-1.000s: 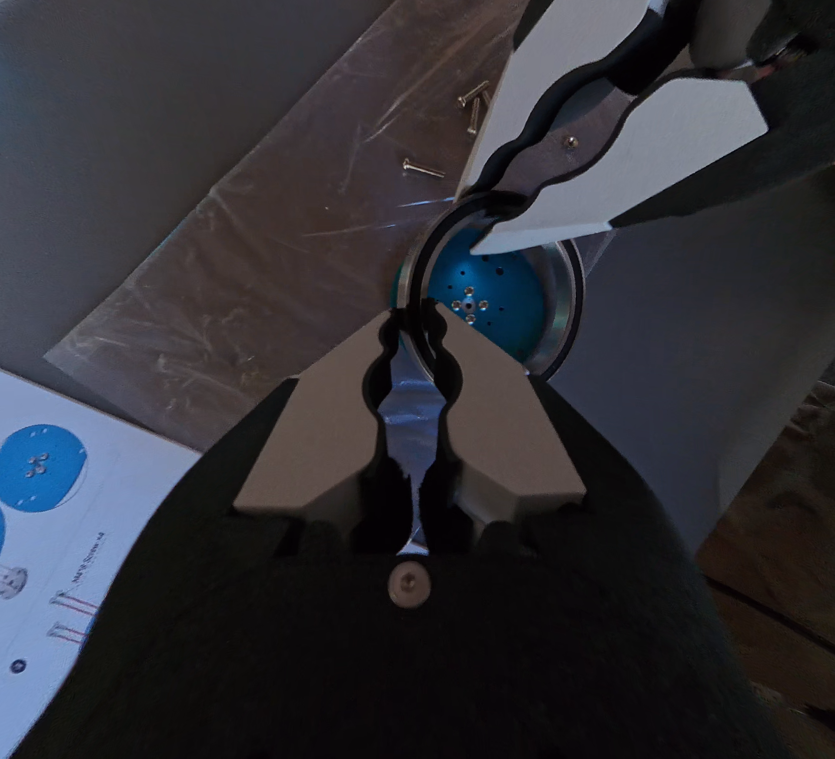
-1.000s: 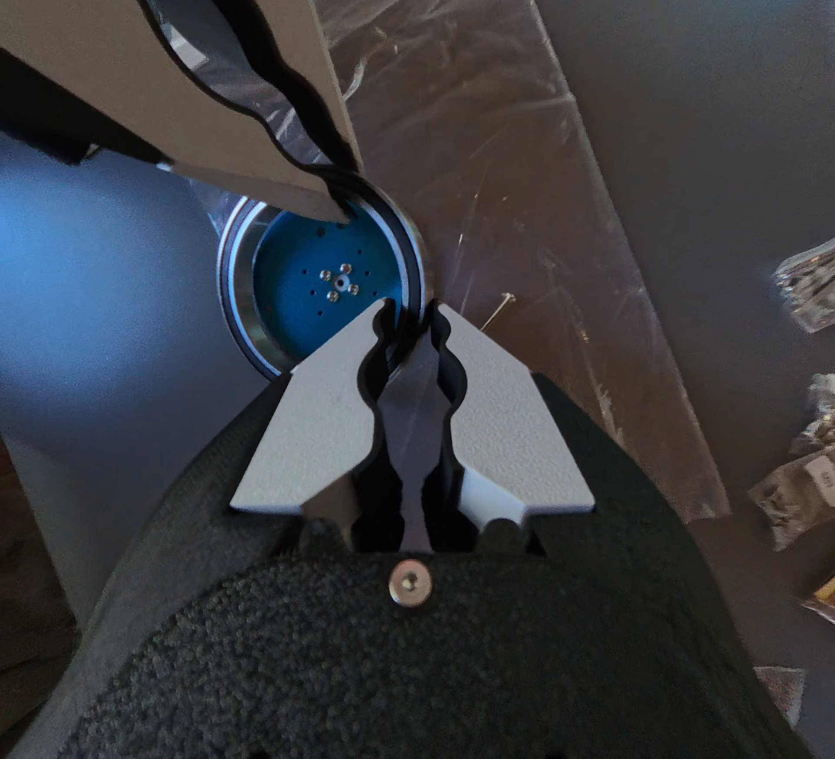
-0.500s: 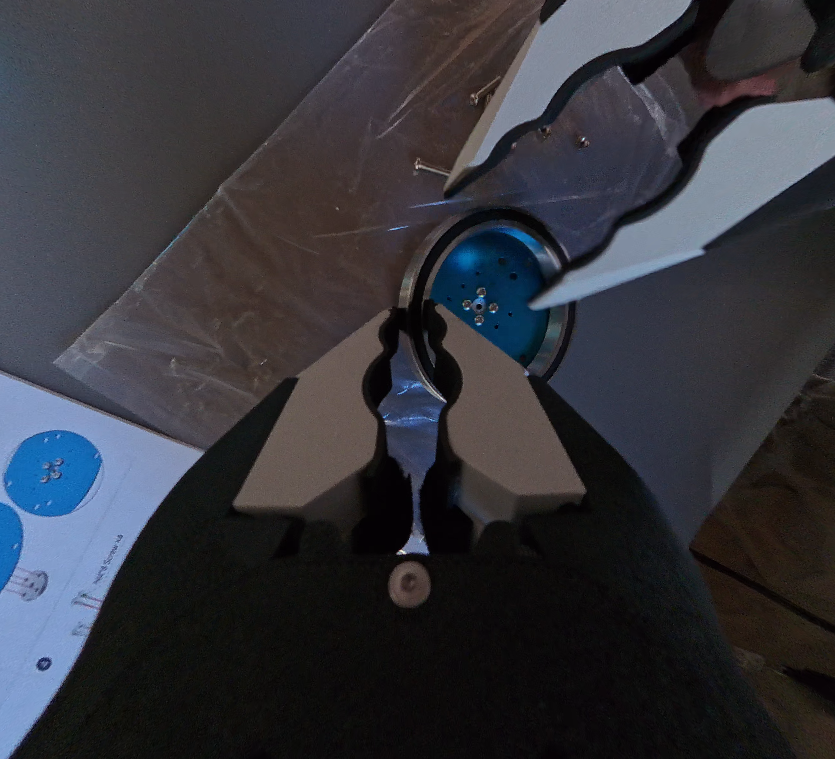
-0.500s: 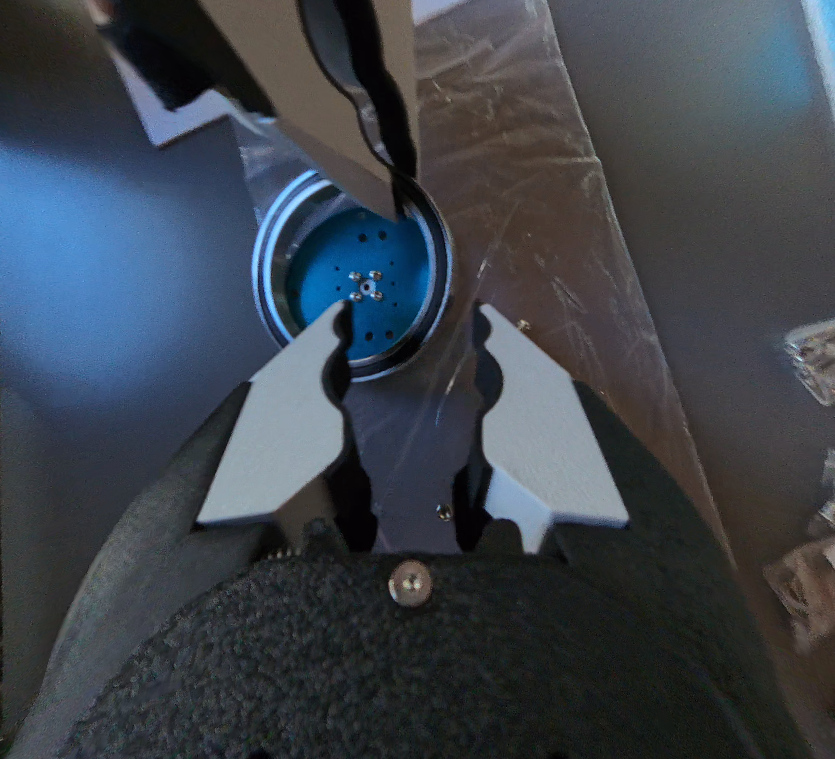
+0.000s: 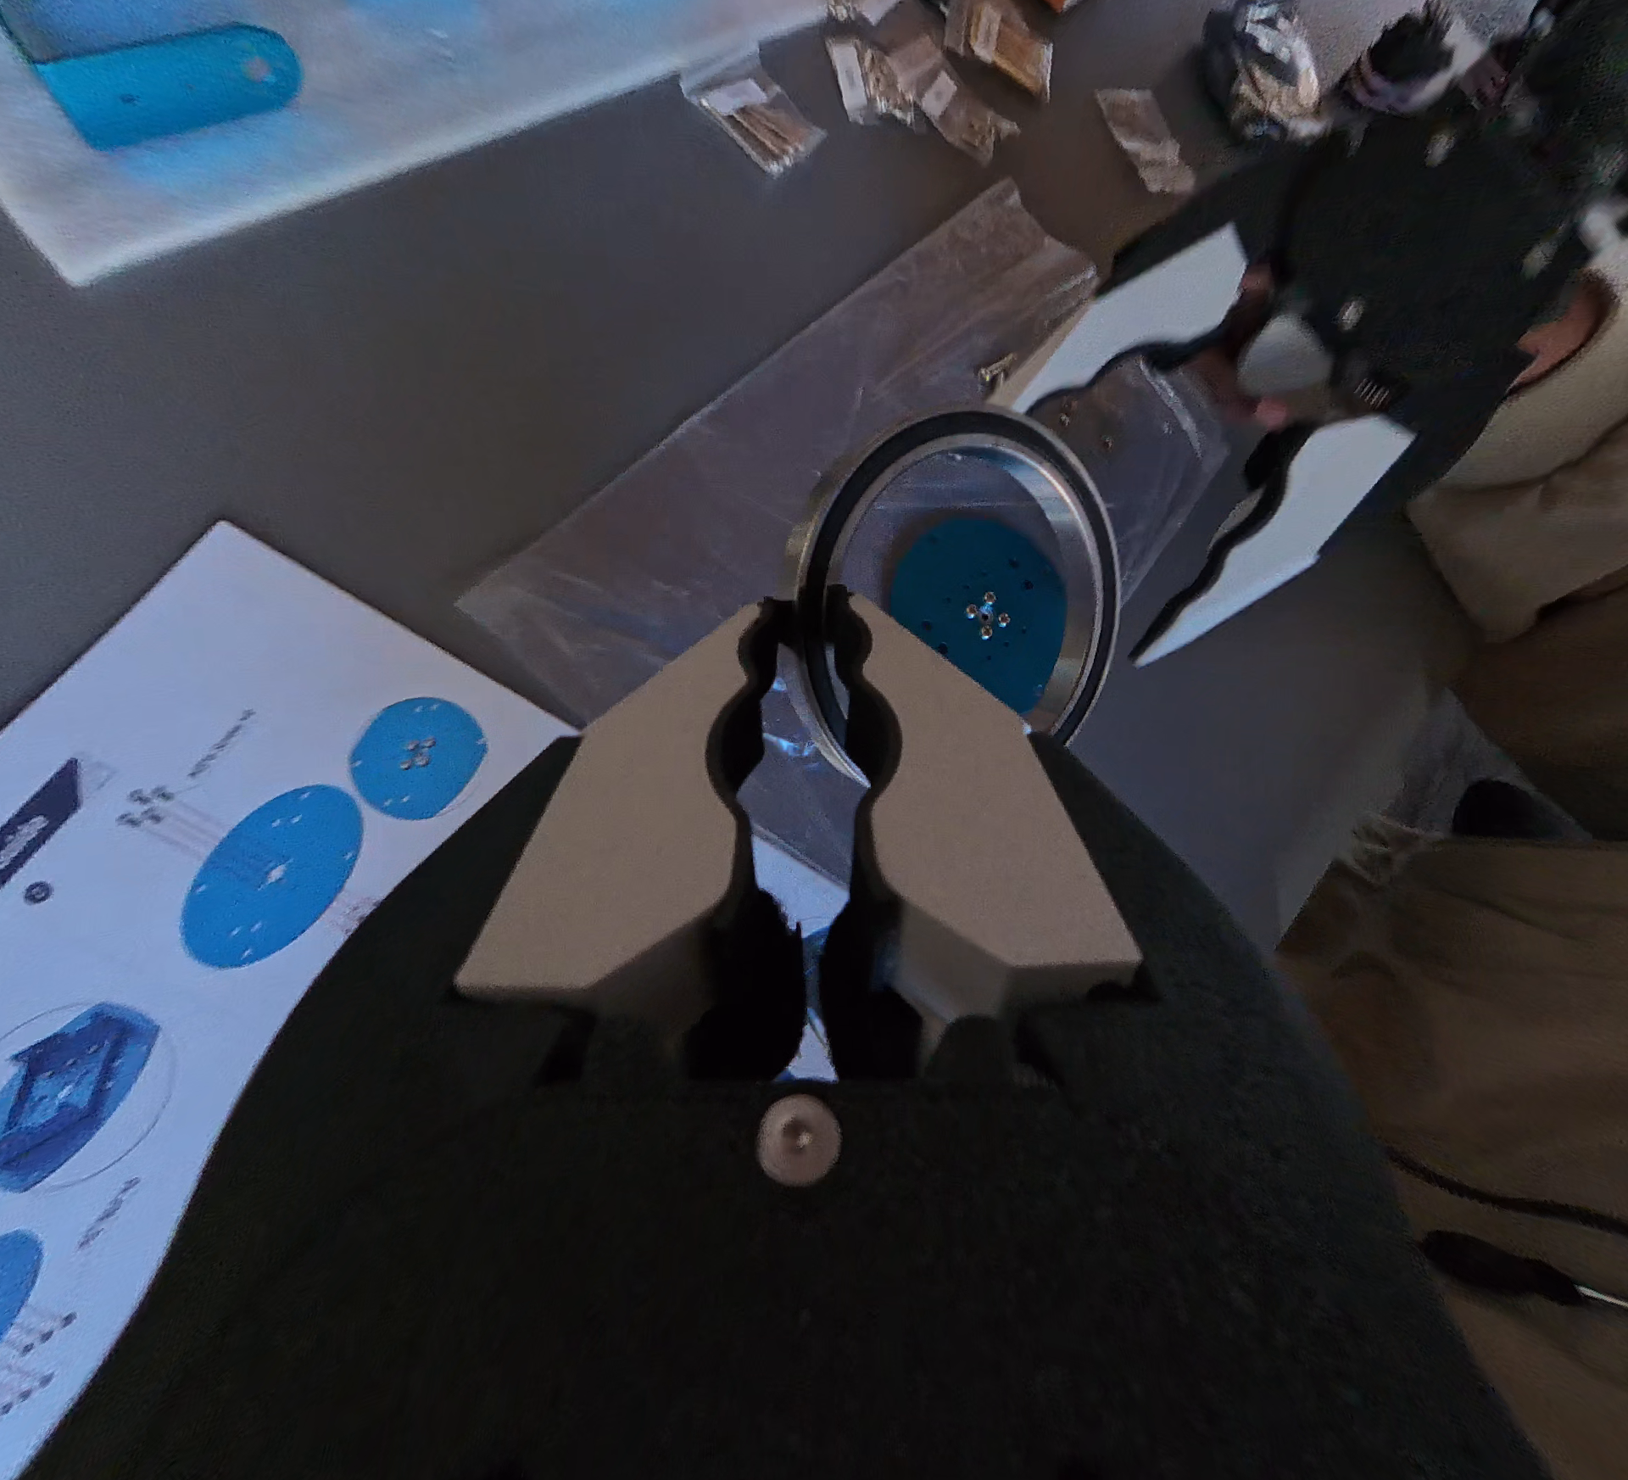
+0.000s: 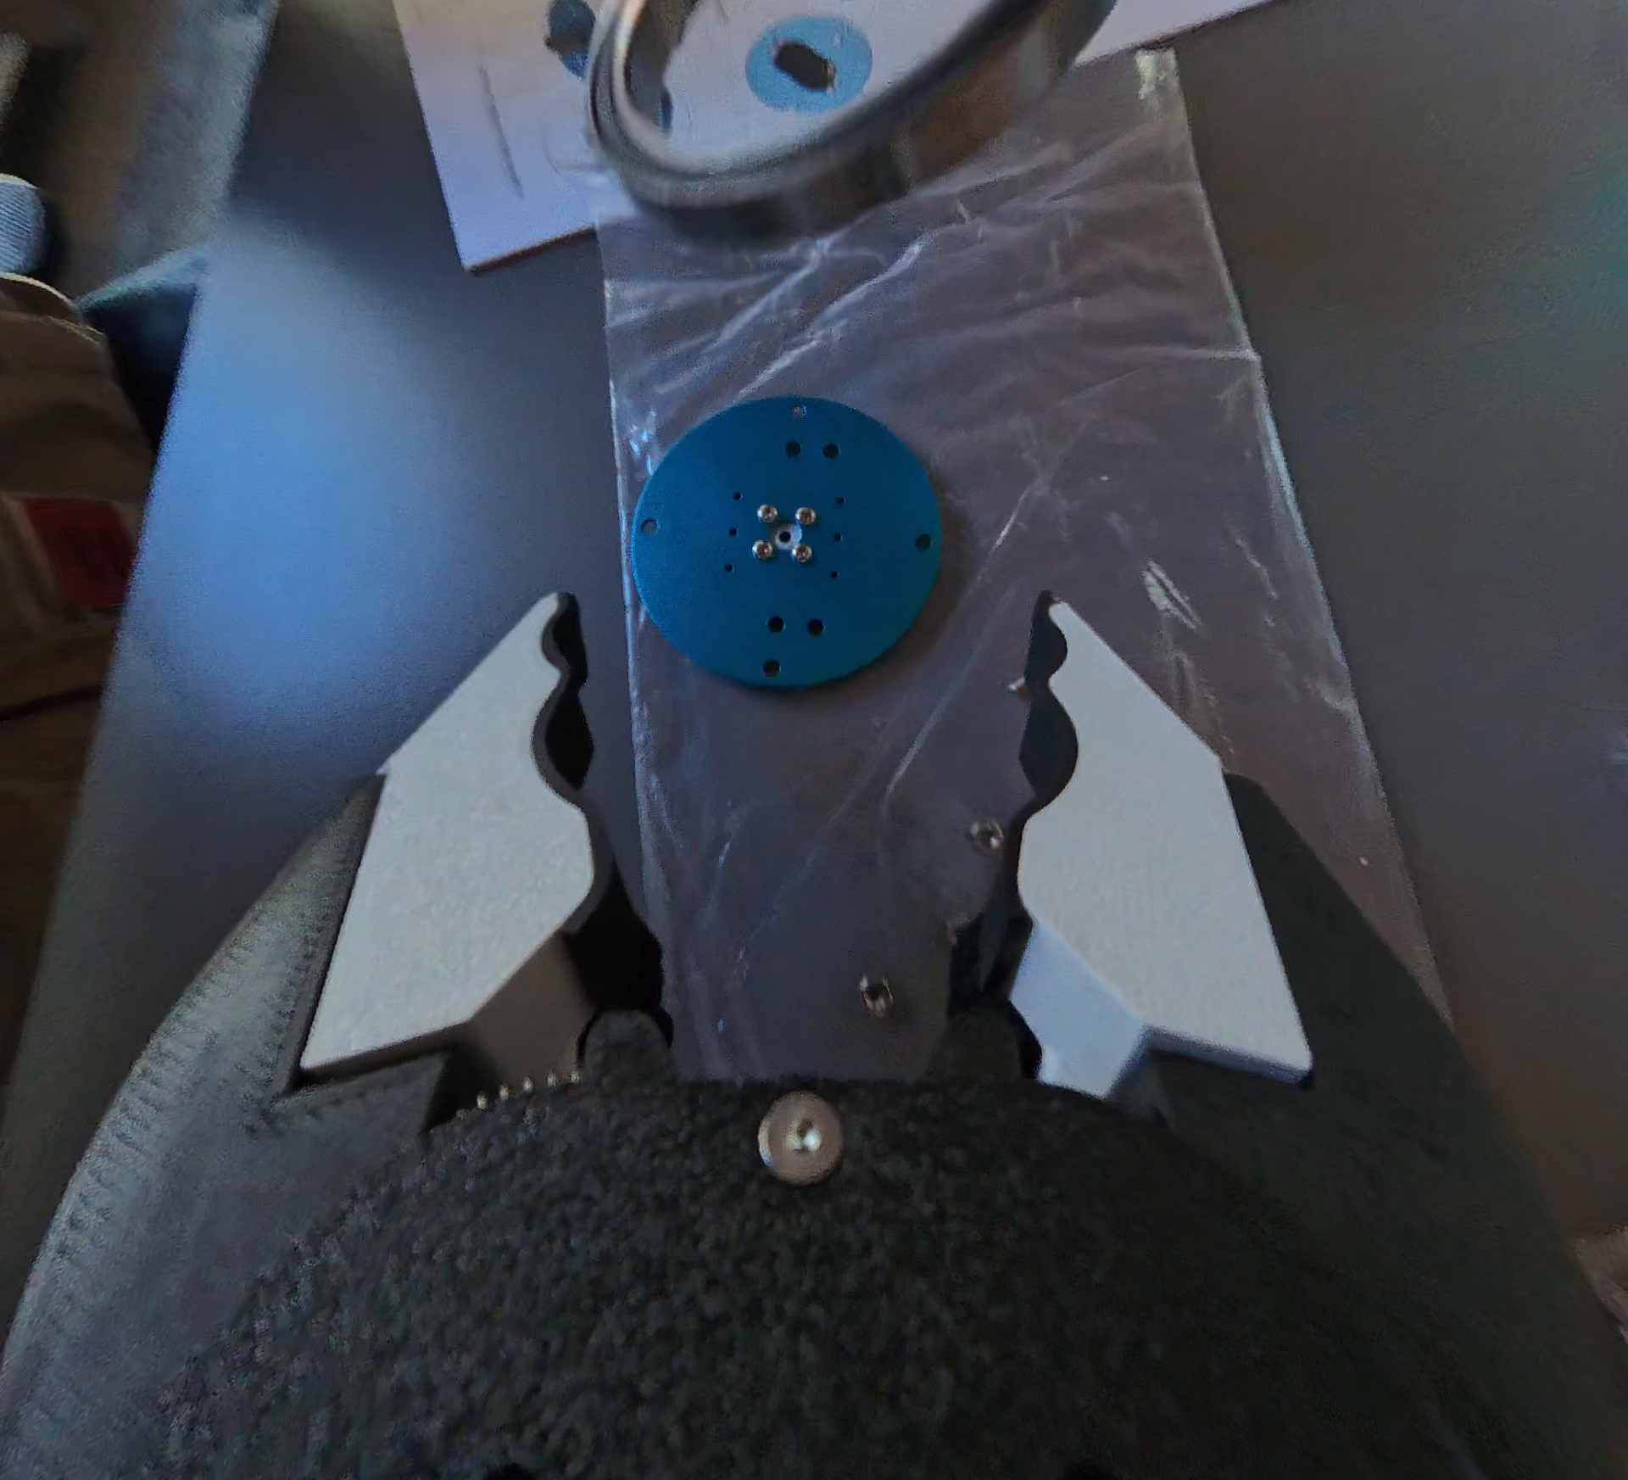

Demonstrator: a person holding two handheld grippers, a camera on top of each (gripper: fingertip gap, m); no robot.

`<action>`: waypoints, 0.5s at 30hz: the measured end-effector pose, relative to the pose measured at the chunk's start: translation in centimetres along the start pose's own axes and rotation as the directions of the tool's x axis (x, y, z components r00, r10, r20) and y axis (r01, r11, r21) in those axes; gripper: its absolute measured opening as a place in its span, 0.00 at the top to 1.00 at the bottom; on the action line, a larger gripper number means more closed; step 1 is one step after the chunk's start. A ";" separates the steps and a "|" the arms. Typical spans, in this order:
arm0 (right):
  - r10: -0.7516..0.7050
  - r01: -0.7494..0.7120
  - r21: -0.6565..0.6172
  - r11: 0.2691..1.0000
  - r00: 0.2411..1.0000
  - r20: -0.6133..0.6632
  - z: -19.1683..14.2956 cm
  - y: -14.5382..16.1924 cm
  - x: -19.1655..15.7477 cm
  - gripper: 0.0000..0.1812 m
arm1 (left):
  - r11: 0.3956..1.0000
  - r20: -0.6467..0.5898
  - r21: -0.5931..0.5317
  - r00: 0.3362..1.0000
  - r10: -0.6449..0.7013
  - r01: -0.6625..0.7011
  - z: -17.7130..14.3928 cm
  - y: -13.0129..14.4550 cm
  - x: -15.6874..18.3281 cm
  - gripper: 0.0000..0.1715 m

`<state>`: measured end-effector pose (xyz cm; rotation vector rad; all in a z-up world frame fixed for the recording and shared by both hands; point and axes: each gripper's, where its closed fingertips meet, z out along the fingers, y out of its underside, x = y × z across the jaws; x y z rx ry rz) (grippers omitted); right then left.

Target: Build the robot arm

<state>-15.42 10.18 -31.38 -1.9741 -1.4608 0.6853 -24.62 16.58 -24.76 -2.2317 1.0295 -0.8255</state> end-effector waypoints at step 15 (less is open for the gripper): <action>-0.057 0.044 -0.117 0.992 0.993 -0.105 2.9 0.4 -0.5 0.56 | 0.995 0.003 0.056 0.996 -0.086 0.086 -4.5 0.1 -3.3 0.93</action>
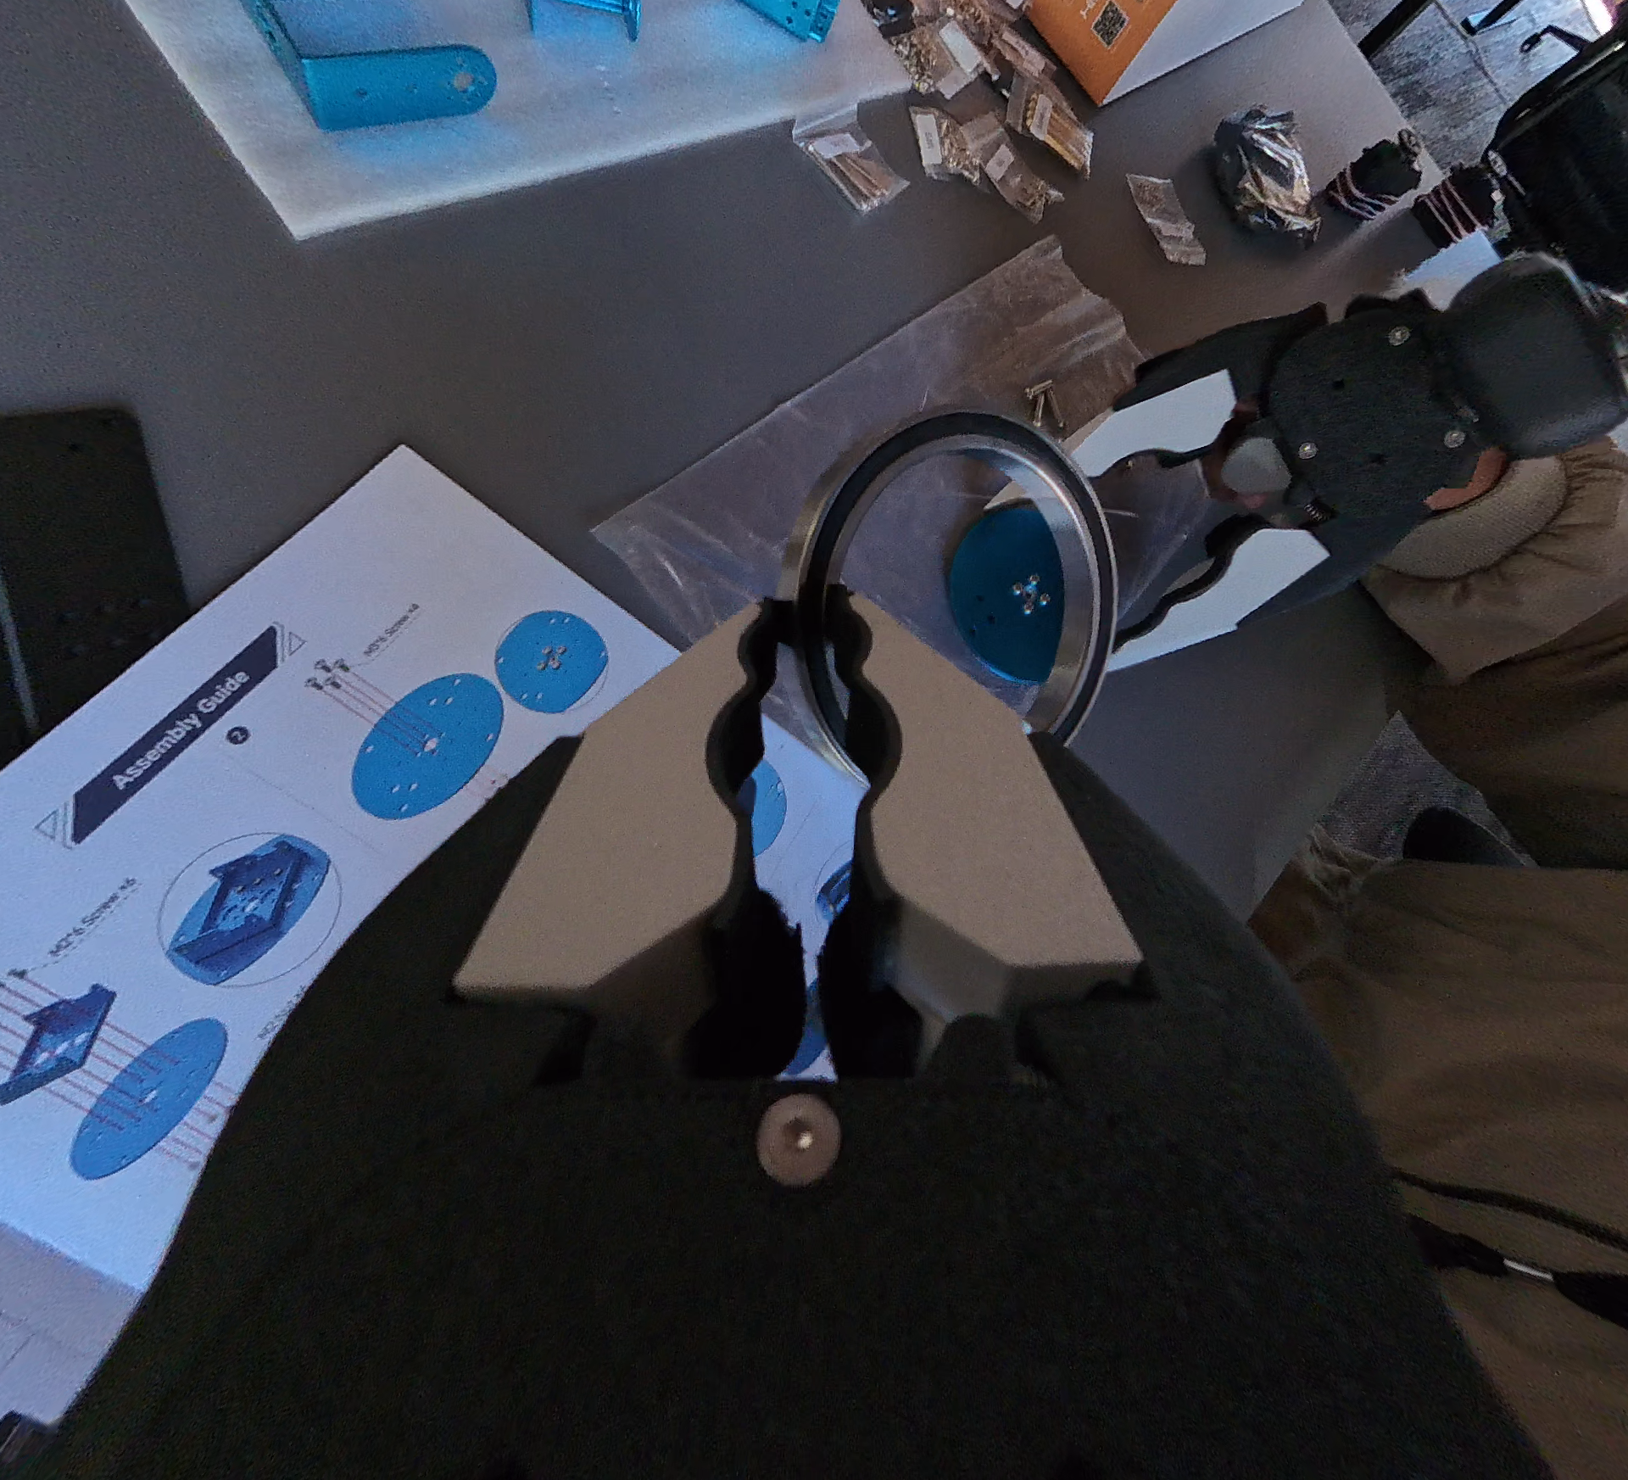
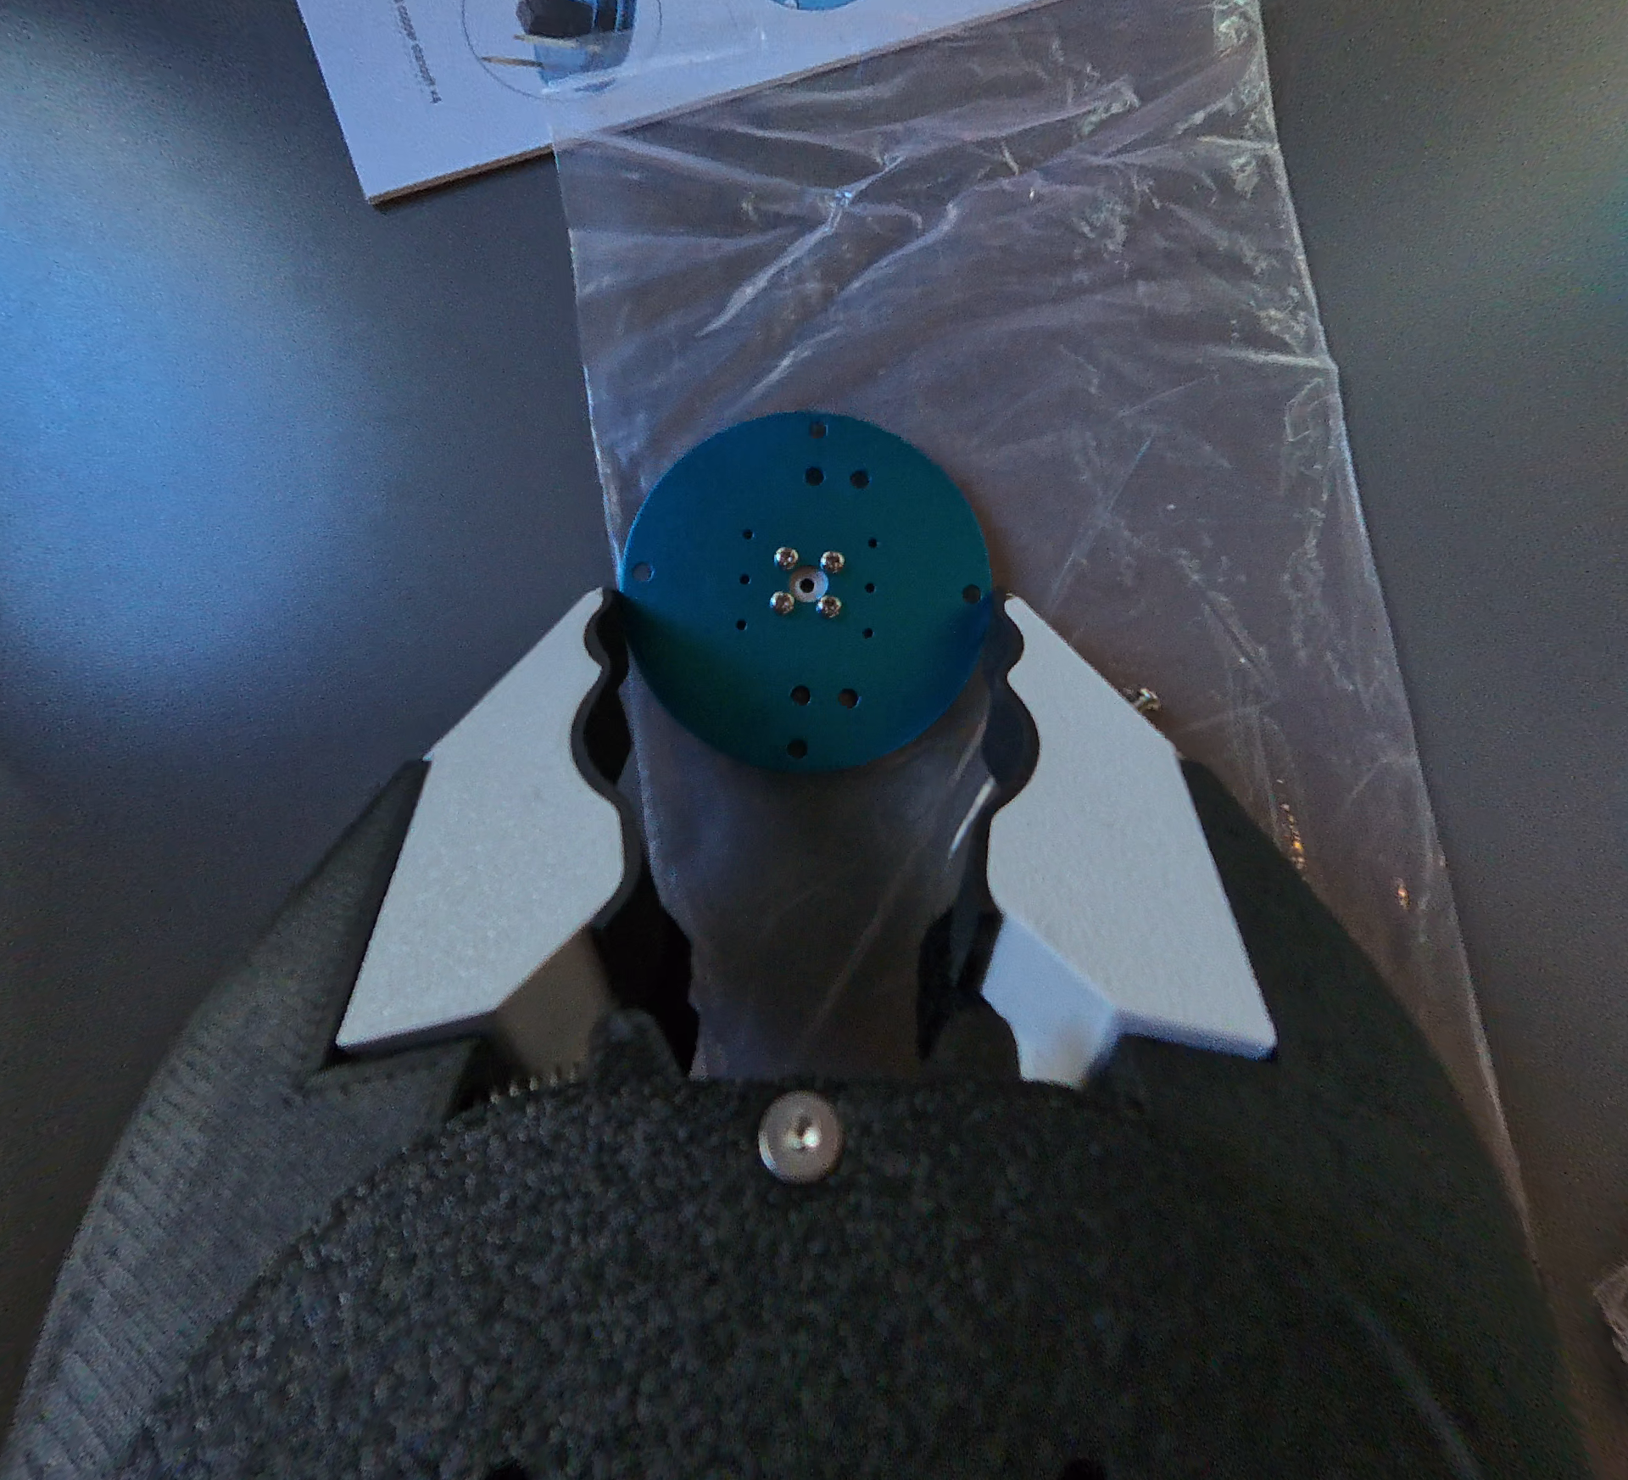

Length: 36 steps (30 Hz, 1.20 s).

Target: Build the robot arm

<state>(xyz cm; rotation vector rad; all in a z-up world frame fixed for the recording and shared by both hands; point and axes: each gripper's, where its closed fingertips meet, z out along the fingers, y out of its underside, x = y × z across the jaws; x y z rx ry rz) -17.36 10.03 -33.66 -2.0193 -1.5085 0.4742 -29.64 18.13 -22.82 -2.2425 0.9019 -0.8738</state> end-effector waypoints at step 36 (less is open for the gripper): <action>0.383 -0.387 0.048 0.921 0.921 0.076 0.1 0.0 14.8 0.77 | 0.999 -0.074 0.034 0.997 -0.015 0.018 0.2 -2.1 -1.1 0.93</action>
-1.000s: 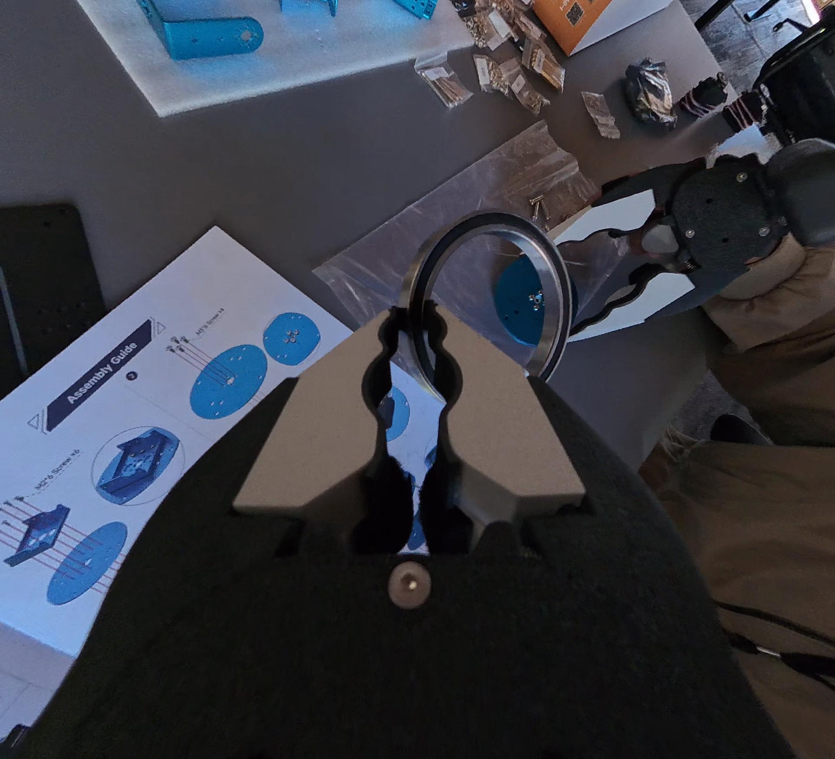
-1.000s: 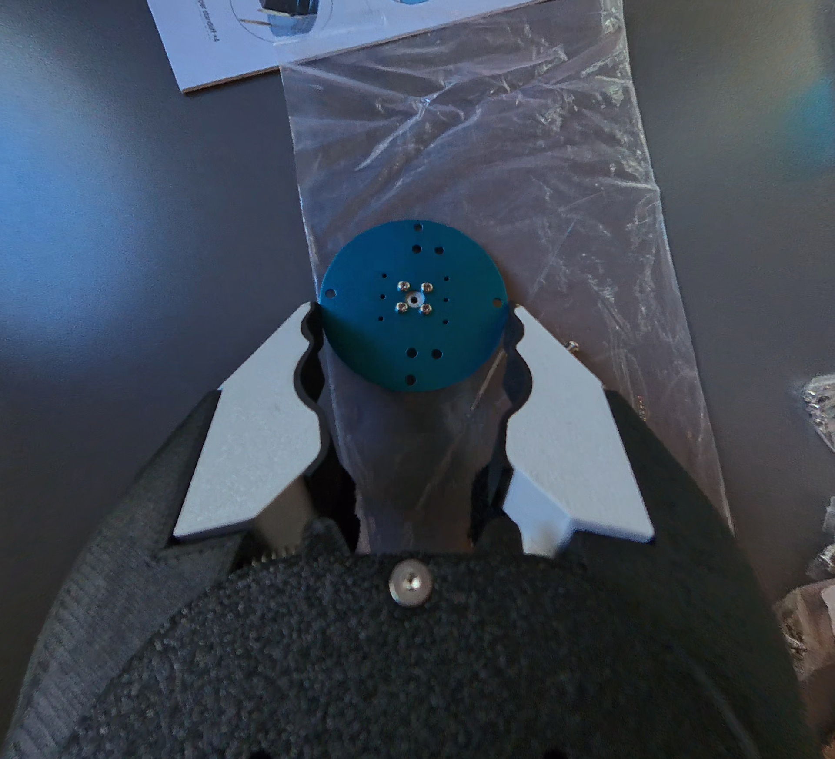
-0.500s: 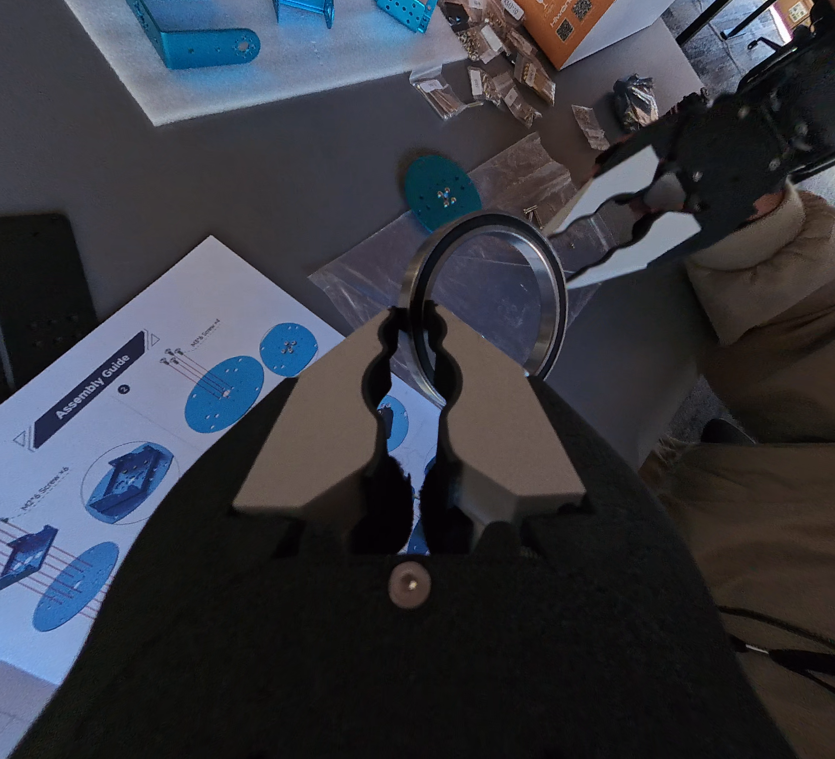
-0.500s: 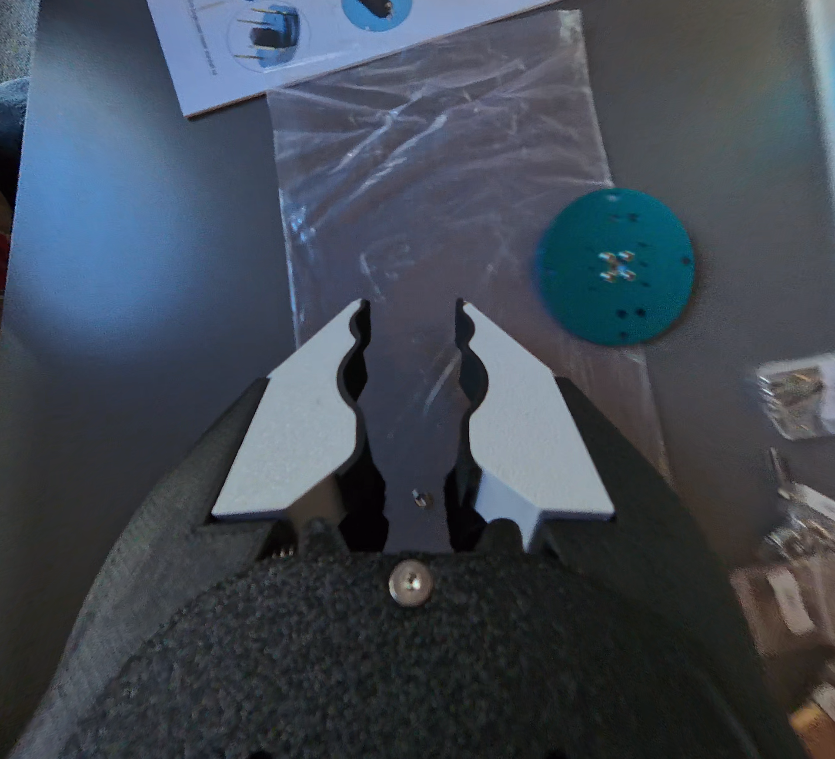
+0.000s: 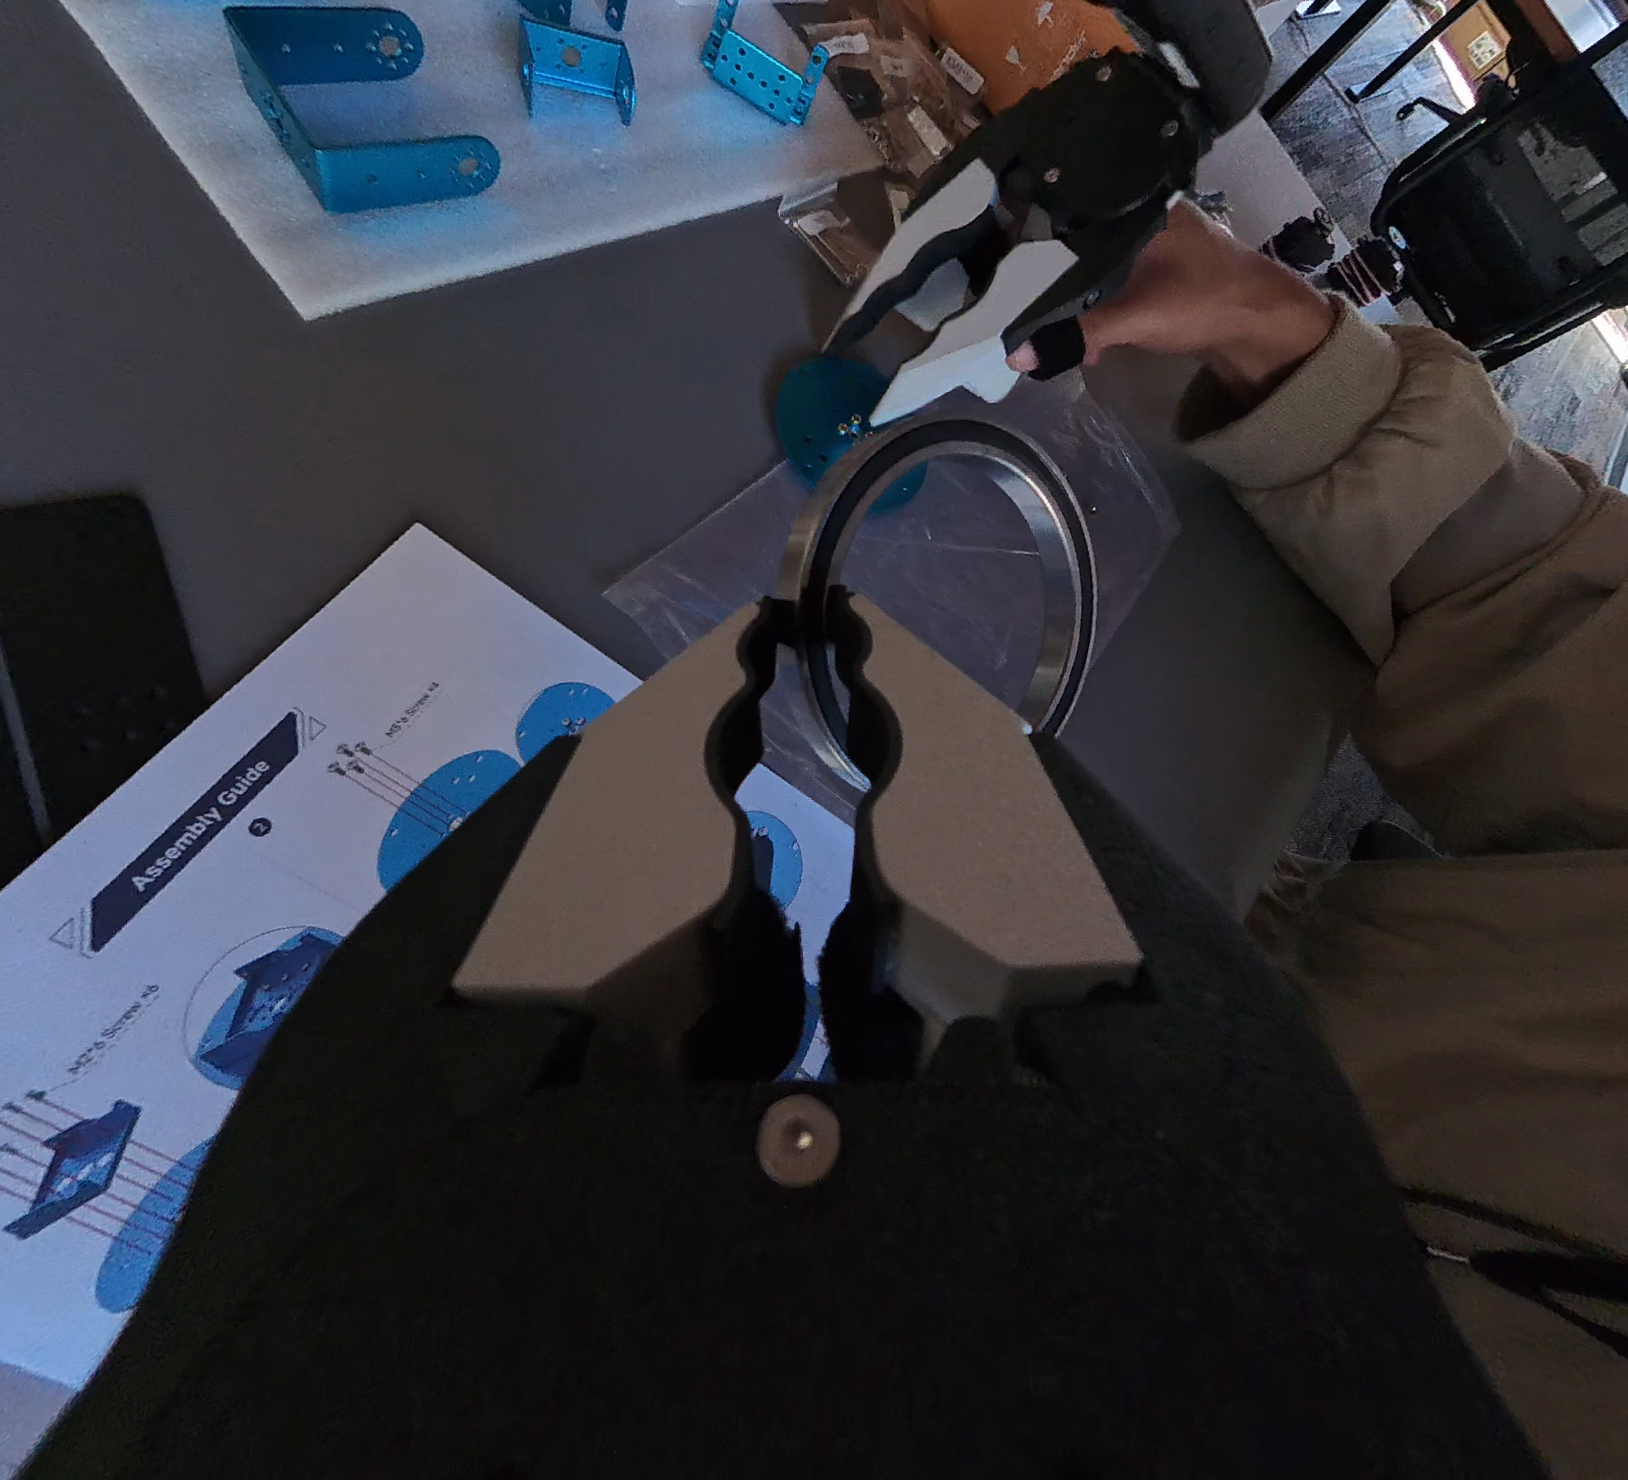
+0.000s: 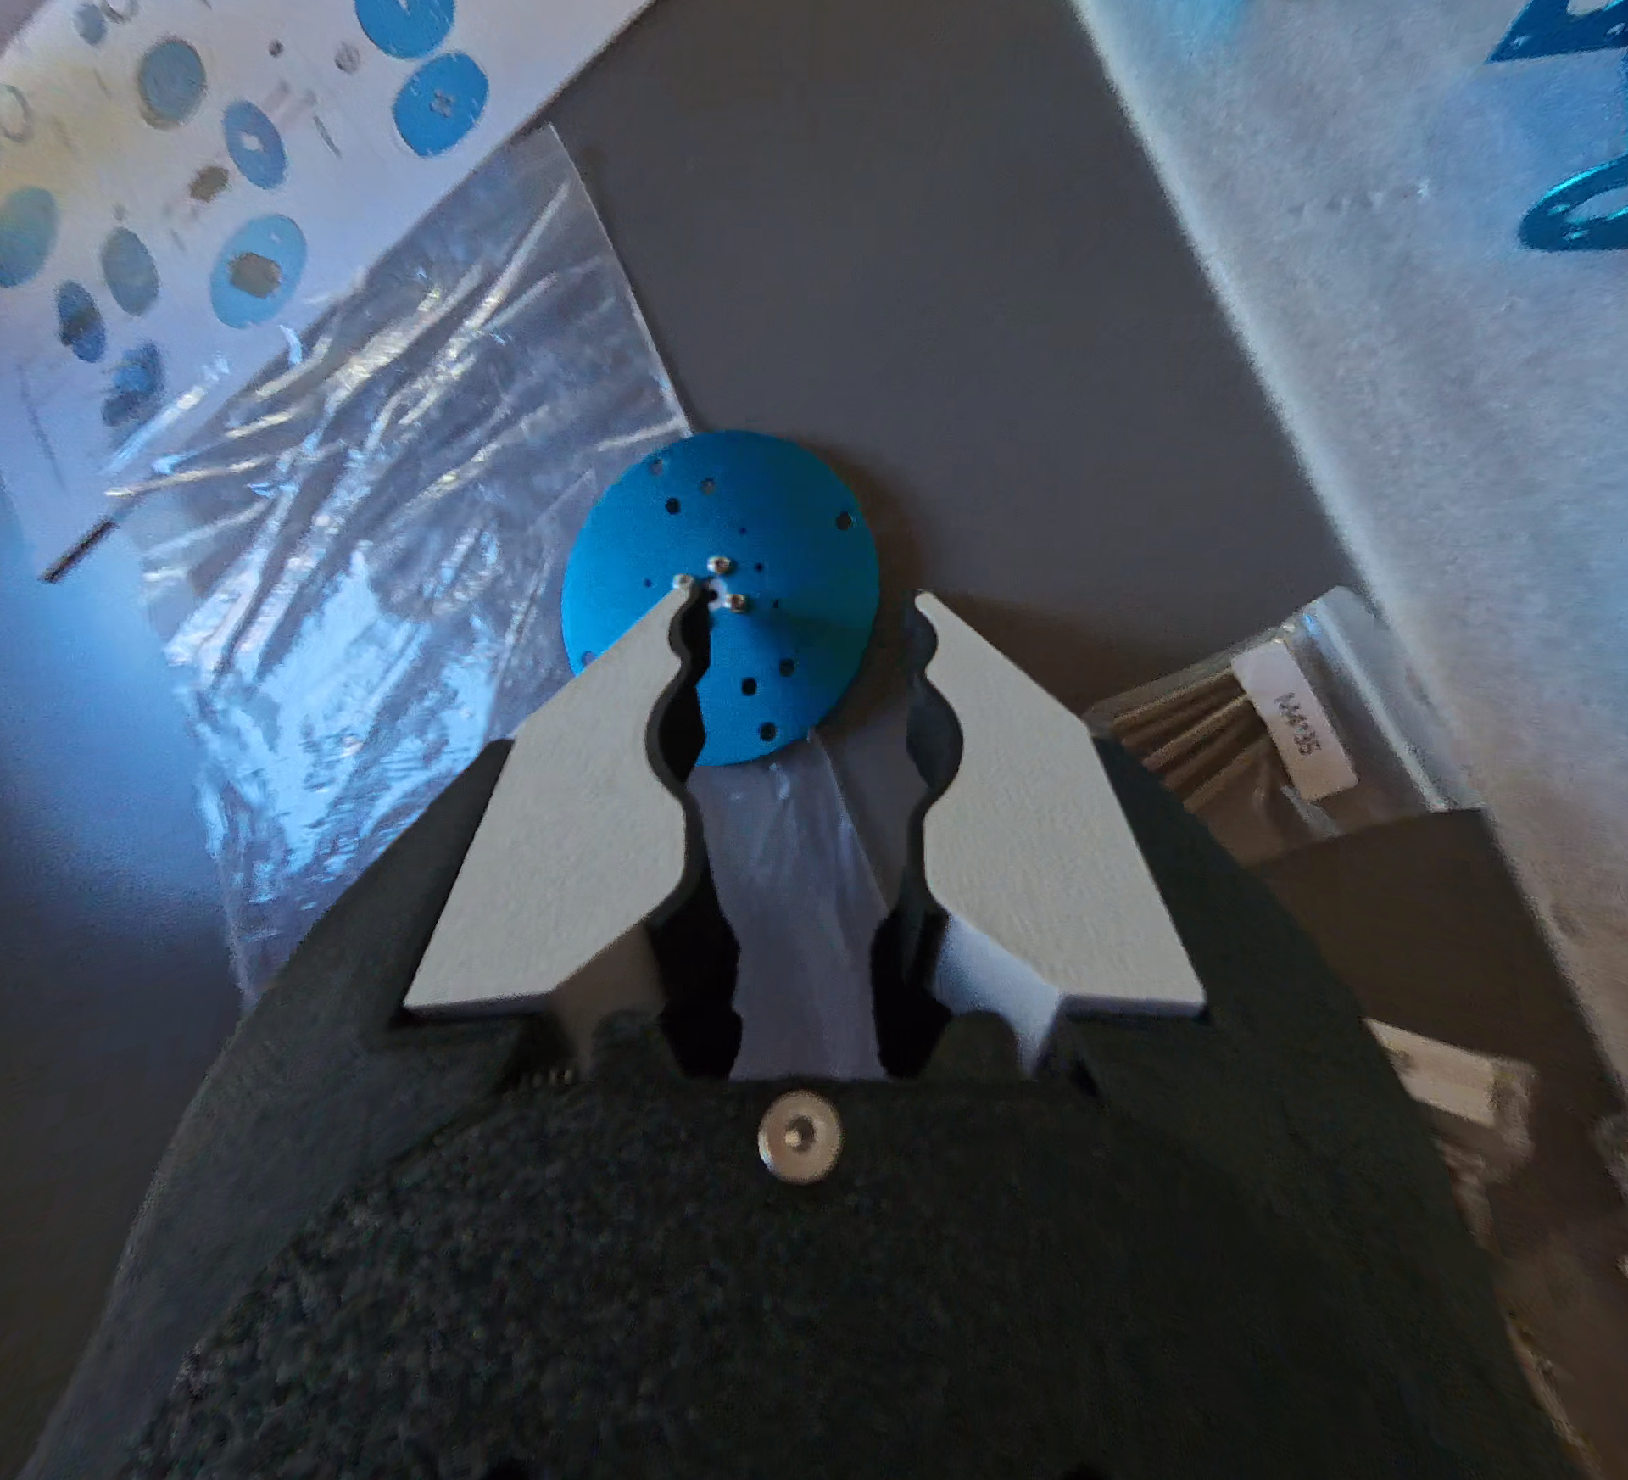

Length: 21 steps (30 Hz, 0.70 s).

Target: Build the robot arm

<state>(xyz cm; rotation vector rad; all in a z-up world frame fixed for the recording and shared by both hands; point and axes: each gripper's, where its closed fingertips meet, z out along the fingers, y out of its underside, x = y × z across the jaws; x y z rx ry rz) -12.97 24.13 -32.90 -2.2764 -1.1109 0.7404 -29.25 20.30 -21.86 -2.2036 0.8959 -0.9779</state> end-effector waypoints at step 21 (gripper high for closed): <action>-0.182 0.178 0.042 0.983 0.979 0.097 -0.7 1.7 -7.5 0.60 | 1.000 -0.002 -0.002 1.000 -0.018 0.018 -0.1 1.2 0.0 0.93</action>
